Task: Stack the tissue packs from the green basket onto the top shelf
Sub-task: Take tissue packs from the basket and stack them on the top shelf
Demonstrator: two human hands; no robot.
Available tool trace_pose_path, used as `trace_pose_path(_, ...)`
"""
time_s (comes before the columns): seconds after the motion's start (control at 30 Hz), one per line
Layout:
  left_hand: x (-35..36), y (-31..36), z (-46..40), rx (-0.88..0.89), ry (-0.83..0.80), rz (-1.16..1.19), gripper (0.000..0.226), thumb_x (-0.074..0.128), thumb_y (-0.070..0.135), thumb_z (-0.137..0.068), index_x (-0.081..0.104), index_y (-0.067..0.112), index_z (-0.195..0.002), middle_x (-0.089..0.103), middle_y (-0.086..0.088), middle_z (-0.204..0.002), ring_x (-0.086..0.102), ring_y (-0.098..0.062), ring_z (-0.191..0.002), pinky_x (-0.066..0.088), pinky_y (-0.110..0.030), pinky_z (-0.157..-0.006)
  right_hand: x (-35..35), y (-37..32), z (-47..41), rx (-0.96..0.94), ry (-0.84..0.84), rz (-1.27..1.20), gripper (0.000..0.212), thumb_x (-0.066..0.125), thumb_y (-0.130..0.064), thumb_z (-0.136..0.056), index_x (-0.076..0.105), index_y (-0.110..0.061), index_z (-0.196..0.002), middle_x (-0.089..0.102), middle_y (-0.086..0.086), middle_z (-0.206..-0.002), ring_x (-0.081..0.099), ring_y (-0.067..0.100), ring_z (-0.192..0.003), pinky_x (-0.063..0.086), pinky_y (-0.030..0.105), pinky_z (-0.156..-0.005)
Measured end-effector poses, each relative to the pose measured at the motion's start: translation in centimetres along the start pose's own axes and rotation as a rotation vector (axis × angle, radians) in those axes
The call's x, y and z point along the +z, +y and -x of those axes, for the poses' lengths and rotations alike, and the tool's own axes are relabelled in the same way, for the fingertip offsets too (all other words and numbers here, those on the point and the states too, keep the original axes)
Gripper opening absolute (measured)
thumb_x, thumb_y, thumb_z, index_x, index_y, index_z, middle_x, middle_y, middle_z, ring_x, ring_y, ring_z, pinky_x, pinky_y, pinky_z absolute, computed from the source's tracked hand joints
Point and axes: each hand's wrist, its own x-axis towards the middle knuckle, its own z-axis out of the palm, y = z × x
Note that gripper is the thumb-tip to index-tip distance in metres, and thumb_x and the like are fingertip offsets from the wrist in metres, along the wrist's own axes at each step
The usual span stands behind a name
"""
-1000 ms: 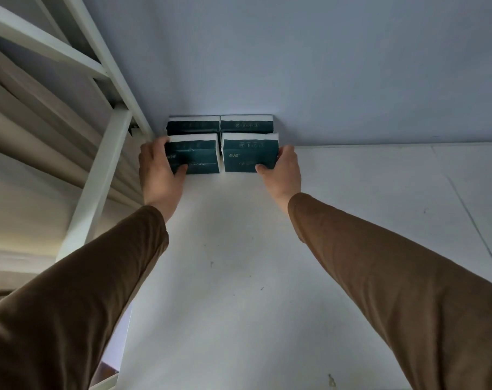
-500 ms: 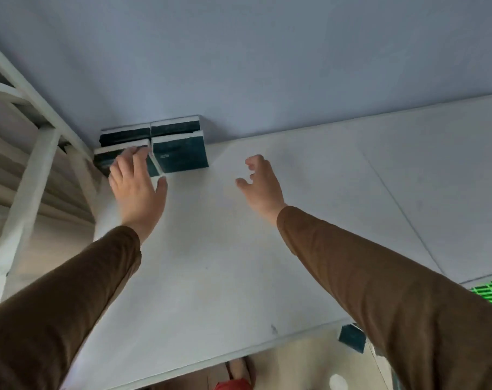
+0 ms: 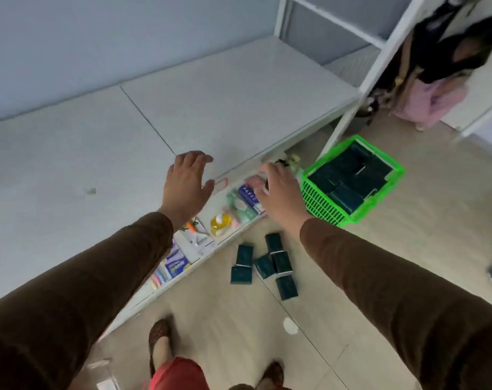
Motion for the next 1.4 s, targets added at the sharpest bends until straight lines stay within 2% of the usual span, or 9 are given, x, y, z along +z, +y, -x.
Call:
trace_pose_path(0.2, 9.6, 14.4, -2.5, 0.066, -0.161, 0.074, 0.047, 0.067, 0.025, -0.085, 0.054, 0.022, -0.13, 0.051, 0.001, -0.133, 0.042, -0.023, -0.123, 0.039, -0.038, -0.101, -5.0, 15.8, 3.9, 0.187, -0.061, 0.084, 0.036, 0.065, -0.023, -0.09, 0.052, -0.016, -0.123, 0.054, 0.006, -0.122, 0.047, 0.027, -0.115, 0.044, 0.042, -0.094)
trace_pose_path(0.3, 14.1, 18.6, -5.0, 0.083, -0.24, 0.086, 0.047, 0.067, 0.027, -0.085, 0.055, 0.021, -0.13, 0.05, 0.001, -0.135, 0.04, -0.023, -0.124, 0.035, -0.037, -0.103, -6.0, 22.1, 3.6, 0.279, -0.076, 0.079, 0.038, 0.066, -0.025, -0.09, 0.052, -0.017, -0.124, 0.054, 0.005, -0.124, 0.048, 0.025, -0.115, 0.046, 0.043, -0.095)
trace_pose_path(0.5, 23.4, 24.2, -10.4, 0.075, -0.366, 0.148, 0.047, 0.063, 0.028, -0.089, 0.053, 0.017, -0.134, 0.051, -0.003, -0.132, 0.045, -0.024, -0.12, 0.039, -0.039, -0.099, -5.9, 33.4, 1.6, 0.488, -0.132, -0.034, 0.041, 0.065, -0.023, -0.091, 0.052, -0.014, -0.129, 0.055, 0.007, -0.128, 0.048, 0.025, -0.118, 0.042, 0.037, -0.099)
trace_pose_path(0.73, 33.8, 27.2, -16.0, -0.063, -0.638, 0.182, 0.074, 0.069, 0.035, -0.086, 0.034, 0.014, -0.148, 0.043, -0.009, -0.143, 0.04, -0.028, -0.129, 0.035, -0.039, -0.107, -3.7, 44.1, -2.3, 0.88, -0.166, -0.418, 0.054, 0.068, -0.023, -0.091, 0.047, -0.008, -0.138, 0.054, 0.012, -0.137, 0.054, 0.027, -0.124, 0.043, 0.035, -0.103)
trace_pose_path(0.93, 41.5, 28.5, -19.9, -0.196, -0.743, 0.147, 0.091, 0.075, 0.048, -0.079, 0.028, 0.014, -0.15, 0.037, -0.009, -0.15, 0.034, -0.027, -0.137, 0.032, -0.041, -0.111, 0.9, 51.4, -8.1, 1.092, -0.138, -0.668, 0.072, 0.07, -0.028, -0.091, 0.036, -0.002, -0.149, 0.047, 0.016, -0.148, 0.046, 0.029, -0.136, 0.039, 0.033, -0.108)
trace_pose_path(1.0, 43.9, 29.0, -21.0, -0.254, -0.764, 0.164, 0.097, 0.077, 0.05, -0.076, 0.027, 0.014, -0.15, 0.035, -0.009, -0.151, 0.033, -0.027, -0.138, 0.032, -0.04, -0.112, 2.9, 53.3, -9.9, 1.156, -0.168, -0.716, 0.075, 0.071, -0.031, -0.09, 0.034, 0.0, -0.149, 0.047, 0.017, -0.148, 0.047, 0.028, -0.135, 0.038, 0.03, -0.105)
trace_pose_path(1.13, 48.9, 30.1, -22.2, -0.317, -0.841, 0.14, 0.11, 0.079, 0.056, -0.069, 0.023, 0.012, -0.153, 0.032, -0.01, -0.152, 0.032, -0.029, -0.139, 0.033, -0.042, -0.111, 7.0, 56.0, -12.0, 1.325, -0.259, -0.771, 0.075, 0.074, -0.038, -0.087, 0.043, 0.006, -0.14, 0.057, 0.017, -0.138, 0.056, 0.029, -0.124, 0.04, 0.028, -0.088)
trace_pose_path(1.27, 52.9, 30.6, -22.7, -0.339, -0.893, 0.085, 0.116, 0.082, 0.058, -0.063, 0.022, 0.011, -0.152, 0.036, -0.01, -0.148, 0.036, -0.031, -0.134, 0.038, -0.043, -0.107, 10.6, 57.5, -13.2, 1.398, -0.327, -0.759, 0.086, 0.075, -0.05, -0.082, 0.042, 0.009, -0.136, 0.06, 0.018, -0.133, 0.059, 0.03, -0.122, 0.046, 0.032, -0.094)
trace_pose_path(1.4, 55.4, 30.6, -22.7, -0.394, -0.948, 0.092, 0.118, 0.089, 0.051, -0.058, 0.024, 0.007, -0.146, 0.042, -0.014, -0.139, 0.044, -0.034, -0.125, 0.042, -0.042, -0.099, 12.6, 58.8, -13.2, 1.459, -0.268, -0.754, 0.09, 0.086, -0.048, -0.07, 0.044, 0.004, -0.131, 0.061, 0.019, -0.13, 0.061, 0.033, -0.119, 0.049, 0.038, -0.097)
